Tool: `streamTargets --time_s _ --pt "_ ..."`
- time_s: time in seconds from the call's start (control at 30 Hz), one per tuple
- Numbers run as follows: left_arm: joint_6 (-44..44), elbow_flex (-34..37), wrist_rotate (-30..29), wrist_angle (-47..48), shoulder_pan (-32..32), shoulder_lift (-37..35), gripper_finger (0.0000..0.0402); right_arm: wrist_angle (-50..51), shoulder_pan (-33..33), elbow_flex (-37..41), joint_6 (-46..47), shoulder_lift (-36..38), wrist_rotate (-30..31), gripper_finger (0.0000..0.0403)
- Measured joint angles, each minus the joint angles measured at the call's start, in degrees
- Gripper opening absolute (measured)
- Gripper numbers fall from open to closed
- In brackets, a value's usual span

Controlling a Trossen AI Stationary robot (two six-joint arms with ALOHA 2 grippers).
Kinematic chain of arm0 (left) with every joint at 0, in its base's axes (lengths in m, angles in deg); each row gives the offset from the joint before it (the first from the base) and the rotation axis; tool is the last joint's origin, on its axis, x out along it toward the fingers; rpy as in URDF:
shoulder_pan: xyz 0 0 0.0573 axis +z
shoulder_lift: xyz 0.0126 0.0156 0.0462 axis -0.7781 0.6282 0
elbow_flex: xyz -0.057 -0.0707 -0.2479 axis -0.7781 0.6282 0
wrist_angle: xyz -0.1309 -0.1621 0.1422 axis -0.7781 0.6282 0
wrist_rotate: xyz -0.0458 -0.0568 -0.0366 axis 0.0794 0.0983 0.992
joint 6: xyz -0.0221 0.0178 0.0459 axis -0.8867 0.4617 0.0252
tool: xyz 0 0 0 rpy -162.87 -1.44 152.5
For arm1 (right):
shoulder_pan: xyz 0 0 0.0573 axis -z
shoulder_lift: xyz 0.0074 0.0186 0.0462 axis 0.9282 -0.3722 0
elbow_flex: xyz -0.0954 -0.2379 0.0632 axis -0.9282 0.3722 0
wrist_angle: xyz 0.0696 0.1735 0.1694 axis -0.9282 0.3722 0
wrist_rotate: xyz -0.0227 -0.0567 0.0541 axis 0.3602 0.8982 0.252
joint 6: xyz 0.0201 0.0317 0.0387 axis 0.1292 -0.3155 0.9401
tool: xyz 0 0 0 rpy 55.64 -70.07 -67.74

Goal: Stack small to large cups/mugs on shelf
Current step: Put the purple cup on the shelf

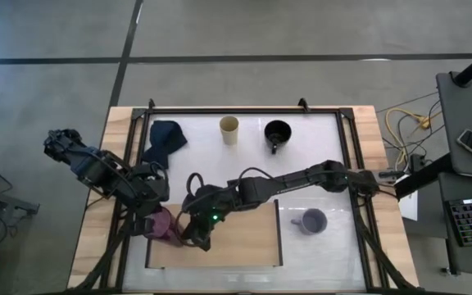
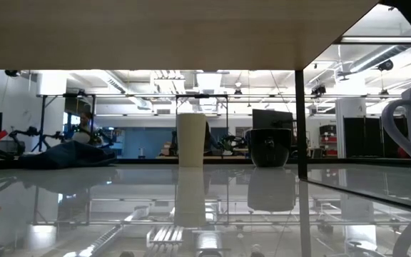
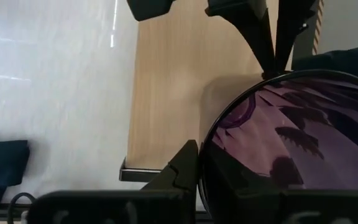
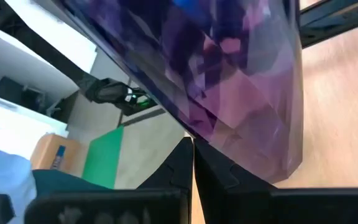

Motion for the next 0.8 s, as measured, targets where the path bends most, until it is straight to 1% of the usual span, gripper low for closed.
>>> streamTargets --time_s 0.3,0.53,0.63,0.8 --pt "0.04 -4.55 0.67 0.48 -0.04 3.31 0.0000 -1.81 -0.07 2.81 0.58 0.00 0.83 0.0009" --pt "-3.66 -6.20 1.65 0.49 -0.04 4.50 0.0002 -3.04 -0.05 3.34 0.99 0.00 0.76 0.0009" --pt "-5.11 -6.15 1.86 -0.25 -0.04 4.70 0.0016 -3.01 0.04 3.34 0.42 -0.02 0.97 0.0009" --pt "-7.48 -6.15 1.95 -0.33 -0.04 4.70 0.0051 -2.60 0.15 3.34 -0.40 -0.02 1.23 0.0009"
